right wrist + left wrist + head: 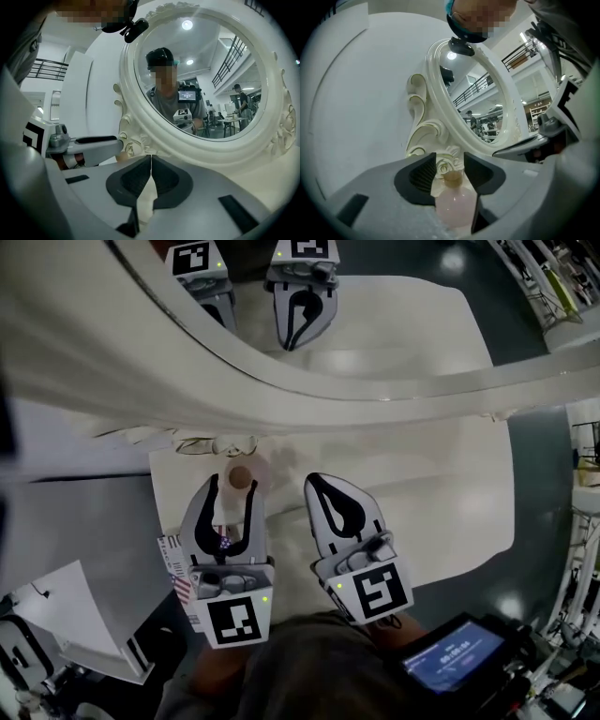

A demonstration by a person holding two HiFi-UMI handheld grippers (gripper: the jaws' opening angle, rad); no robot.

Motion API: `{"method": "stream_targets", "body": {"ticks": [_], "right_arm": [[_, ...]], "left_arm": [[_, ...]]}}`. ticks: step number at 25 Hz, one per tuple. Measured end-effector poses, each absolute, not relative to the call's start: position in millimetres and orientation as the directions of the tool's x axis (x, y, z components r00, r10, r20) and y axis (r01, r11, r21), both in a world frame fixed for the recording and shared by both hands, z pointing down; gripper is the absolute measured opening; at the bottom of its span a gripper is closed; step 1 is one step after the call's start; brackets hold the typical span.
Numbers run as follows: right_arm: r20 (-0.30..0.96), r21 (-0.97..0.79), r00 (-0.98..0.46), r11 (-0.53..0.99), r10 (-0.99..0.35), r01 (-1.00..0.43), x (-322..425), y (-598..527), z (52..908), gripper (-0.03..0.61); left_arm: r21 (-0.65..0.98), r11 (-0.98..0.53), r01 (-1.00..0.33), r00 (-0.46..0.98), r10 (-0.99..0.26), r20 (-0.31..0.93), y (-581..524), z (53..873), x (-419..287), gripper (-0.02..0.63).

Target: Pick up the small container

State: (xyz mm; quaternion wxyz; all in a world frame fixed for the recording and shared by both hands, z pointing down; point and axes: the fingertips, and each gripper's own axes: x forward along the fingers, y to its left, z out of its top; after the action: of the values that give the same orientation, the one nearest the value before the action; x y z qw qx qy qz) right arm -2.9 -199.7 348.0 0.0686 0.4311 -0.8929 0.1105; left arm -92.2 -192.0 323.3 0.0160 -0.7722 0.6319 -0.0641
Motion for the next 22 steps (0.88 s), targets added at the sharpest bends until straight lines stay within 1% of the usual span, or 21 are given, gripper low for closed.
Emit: {"method": "stream_targets", "body": {"ticks": [3,7,19,22], "right_arm": [[0.241,-0.152,-0.621,0.603,-0.746,-0.783,1,-206,372,0.015],[0.256,-0.154,-0.616,0.598,-0.745,-0.787,5,-205,397,0.015],[0.264,-0.152,-0.614,0.597,-0.743,-0.788,4,-207,393,0.014],[0.271,-0.152,-0.608,0.59,-0.746,-0.793,4,-207,393,0.015]], "left_arm": [[-0.078,-0.222,-0.972,0.213,-0.971,0.113,-202,352,-86,0.249],[-0.048,-0.232,-0.972,0.224,-0.966,0.133,-203,383,-82,0.288],[-0.018,-0.214,-0.977,0.208,-0.962,0.177,-208,389,-94,0.29],[-0.005,-0.208,-0.978,0.203,-0.96,0.19,-210,392,-97,0.282]]}}
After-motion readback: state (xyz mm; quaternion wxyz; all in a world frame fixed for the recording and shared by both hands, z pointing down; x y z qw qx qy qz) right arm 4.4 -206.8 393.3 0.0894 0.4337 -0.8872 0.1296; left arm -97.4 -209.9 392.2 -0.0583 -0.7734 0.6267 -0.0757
